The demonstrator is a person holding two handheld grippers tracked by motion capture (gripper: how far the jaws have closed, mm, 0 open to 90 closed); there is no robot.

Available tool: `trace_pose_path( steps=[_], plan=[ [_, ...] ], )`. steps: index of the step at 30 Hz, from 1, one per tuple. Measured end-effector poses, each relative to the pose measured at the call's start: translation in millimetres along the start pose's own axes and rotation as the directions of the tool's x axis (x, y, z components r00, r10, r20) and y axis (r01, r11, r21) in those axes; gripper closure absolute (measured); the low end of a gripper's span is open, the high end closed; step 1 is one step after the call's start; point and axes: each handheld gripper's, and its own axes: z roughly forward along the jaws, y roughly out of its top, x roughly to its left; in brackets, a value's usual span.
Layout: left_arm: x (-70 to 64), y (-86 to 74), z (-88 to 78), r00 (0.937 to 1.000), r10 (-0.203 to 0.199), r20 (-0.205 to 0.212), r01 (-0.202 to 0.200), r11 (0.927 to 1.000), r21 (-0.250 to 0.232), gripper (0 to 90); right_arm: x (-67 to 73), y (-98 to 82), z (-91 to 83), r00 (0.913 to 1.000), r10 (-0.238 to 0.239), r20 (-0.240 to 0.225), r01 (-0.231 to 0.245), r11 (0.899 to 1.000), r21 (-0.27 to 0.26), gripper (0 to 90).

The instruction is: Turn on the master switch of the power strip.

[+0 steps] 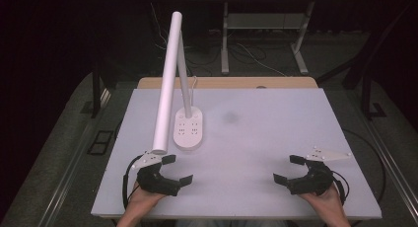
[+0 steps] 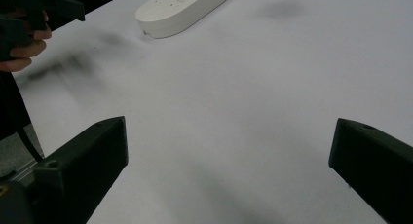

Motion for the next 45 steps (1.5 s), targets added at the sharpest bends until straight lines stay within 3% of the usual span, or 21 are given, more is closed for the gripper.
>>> trace_pose_path(
  steps=[31,45],
  plan=[
    [-2.9,11.2,-3.7,0.9984,0.032,0.047,-0.035,0.9976,0.059,0.2,-0.1,-4.2,-3.6,1.0,0.001,-0.007,-0.001,0.999,0.038,0.2],
    [0.8,21.9,-3.6,0.9976,0.025,0.065,-0.031,0.9955,0.09,0.9,-0.2,-5.4,-4.3,1.0,0.001,-0.006,0.0,0.999,0.047,0.2]
  ],
)
